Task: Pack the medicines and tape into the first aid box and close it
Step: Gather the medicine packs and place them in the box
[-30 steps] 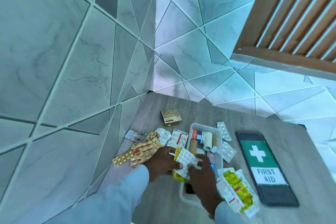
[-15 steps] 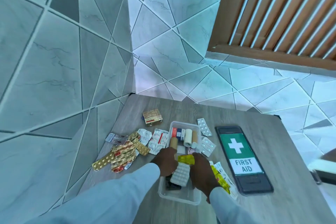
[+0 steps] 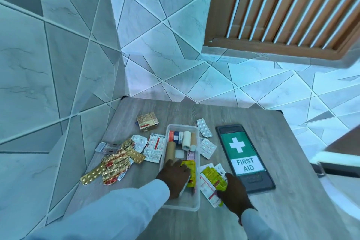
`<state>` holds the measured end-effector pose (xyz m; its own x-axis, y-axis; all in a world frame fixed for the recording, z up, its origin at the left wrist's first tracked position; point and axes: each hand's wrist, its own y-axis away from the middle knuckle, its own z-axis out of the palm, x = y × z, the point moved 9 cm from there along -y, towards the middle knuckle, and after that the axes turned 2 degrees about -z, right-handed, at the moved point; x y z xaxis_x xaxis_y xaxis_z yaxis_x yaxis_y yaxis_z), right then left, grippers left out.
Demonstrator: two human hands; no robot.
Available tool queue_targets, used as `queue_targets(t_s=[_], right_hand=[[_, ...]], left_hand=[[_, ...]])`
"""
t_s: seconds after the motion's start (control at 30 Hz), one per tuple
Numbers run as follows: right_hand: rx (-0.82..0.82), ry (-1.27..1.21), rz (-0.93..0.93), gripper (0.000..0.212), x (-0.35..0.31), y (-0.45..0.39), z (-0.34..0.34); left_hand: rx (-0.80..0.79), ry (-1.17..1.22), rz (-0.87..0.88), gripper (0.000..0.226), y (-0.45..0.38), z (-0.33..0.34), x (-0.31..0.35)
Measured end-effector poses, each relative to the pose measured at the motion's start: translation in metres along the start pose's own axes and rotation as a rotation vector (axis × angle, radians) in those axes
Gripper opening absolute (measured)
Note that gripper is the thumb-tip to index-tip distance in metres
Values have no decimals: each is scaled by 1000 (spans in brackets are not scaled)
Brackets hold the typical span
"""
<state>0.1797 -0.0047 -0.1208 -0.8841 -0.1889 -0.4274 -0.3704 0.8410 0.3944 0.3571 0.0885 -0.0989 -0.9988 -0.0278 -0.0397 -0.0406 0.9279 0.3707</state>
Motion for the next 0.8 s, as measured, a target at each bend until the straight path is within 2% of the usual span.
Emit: queue_targets(t_s=[0.07,0.1,0.33,0.57,0.67,0.8], right_hand=[[-22,55,-4,77,10,0,8],[-21,80,-11,83,10,0,9],[16,148,-54,96,-2,-17,4],[-43,187,-6,117,-7,-30,17],[-60,154,13,114,-10,-38,21],[-108,115,40,95,-10,-46,23]], left_hand=[[-24,-113,-2,90,-8,11,7],[-34,-137,-13,93,-10,13,7],[69,-79,-189,62,-38,-2,-6],[57,-100,-245,57,-54,0,-14],[72,-69,-262,58,-52,-2,-13],[73,50,-275,65,-43,-5,-18]])
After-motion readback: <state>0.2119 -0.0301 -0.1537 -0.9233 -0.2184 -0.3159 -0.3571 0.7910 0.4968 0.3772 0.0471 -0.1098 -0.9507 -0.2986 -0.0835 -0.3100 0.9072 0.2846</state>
